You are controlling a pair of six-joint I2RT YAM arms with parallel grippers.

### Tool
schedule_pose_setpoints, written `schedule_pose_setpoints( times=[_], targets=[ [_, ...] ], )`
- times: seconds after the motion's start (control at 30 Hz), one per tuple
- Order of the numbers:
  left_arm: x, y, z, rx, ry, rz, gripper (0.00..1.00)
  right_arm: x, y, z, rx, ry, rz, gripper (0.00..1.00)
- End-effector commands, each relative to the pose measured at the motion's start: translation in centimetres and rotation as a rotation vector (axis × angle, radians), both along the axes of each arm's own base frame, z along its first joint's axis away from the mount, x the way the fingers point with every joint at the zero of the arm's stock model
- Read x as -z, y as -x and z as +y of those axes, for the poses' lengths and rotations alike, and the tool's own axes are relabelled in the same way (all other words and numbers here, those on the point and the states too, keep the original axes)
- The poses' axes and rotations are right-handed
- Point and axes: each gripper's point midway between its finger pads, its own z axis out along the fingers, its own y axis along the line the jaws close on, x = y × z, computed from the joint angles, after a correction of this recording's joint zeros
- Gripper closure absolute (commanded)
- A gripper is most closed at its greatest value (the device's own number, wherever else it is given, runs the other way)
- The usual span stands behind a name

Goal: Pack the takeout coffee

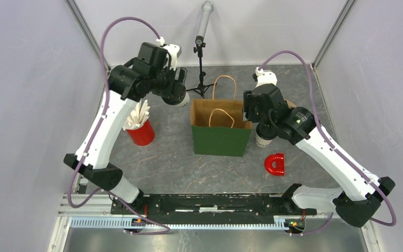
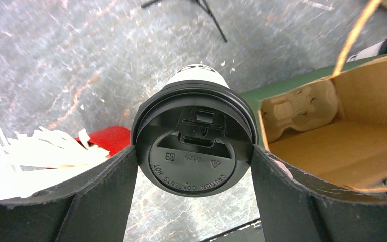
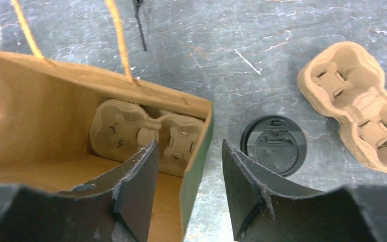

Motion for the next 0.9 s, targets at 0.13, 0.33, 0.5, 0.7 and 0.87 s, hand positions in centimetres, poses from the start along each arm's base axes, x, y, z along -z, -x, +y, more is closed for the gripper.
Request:
schedule_pose_setpoints(
  times=[0.13, 0.33, 0.5, 0.7, 0.87],
  targets=[
    [-8.2, 4.7, -1.7, 0.093, 0.088, -0.191, 0.30, 0.0, -0.5, -1.2, 0.001, 0.017, -0.010, 0.59],
    [-10.3, 7.3, -6.1, 0.278, 0.124, -0.243, 0.29, 2.1, 0.0, -0.7, -0.038, 0.013, 0.023, 0.65],
    [-9.2, 9.2, -9.0, 0.474, 0.078, -0.233, 0.30, 2.2, 0.0, -0.5, -0.065, -0.008, -0.020, 0.86],
    [-7.3, 12.1, -11.5, 0.668, 0.037, -0.220, 0.30, 2.6, 1.3, -0.2, -0.162, -0.049, -0.097, 1.00],
    [-7.1, 14.4, -12.9, 0.778, 0.028, -0.230, 0.30, 3.7, 2.8, -0.9, -0.207, -0.057, -0.128, 1.00]
  ],
)
